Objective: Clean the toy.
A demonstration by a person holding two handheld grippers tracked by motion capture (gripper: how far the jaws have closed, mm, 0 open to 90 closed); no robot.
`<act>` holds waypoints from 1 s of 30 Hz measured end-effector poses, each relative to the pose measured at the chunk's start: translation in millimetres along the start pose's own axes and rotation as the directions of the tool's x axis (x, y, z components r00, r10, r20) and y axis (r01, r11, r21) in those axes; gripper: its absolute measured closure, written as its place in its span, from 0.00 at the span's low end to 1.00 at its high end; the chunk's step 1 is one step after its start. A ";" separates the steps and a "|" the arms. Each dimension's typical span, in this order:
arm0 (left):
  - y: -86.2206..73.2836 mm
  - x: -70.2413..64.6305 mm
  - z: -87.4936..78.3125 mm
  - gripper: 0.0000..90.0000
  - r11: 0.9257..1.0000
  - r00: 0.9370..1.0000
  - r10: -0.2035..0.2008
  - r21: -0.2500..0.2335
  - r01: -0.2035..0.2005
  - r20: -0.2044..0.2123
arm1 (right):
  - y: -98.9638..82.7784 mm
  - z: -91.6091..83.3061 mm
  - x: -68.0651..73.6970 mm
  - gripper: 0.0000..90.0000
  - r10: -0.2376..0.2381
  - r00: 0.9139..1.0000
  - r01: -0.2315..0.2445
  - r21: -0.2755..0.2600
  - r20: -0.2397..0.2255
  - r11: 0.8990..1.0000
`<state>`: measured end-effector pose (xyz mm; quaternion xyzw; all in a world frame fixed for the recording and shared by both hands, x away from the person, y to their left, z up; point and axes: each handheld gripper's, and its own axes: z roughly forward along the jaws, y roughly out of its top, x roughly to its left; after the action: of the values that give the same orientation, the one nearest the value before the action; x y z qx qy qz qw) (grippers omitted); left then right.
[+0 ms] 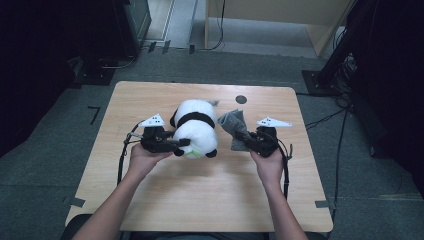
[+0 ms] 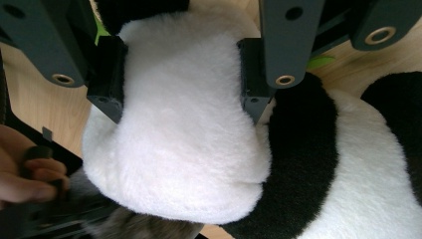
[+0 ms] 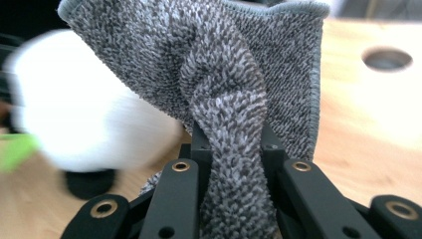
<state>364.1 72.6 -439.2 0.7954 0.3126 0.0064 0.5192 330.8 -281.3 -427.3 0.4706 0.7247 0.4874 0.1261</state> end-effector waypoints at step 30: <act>5.3 -3.2 -8.1 0.59 0.994 0.998 -0.062 -0.095 0.059 -0.024 | -27.6 56.7 102.3 0.86 -0.300 0.924 0.336 0.129 -0.239 0.933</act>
<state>361.4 76.2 -430.1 0.7599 0.3429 0.0162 0.5520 297.9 -167.9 -449.8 0.2999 0.8392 0.4457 0.0846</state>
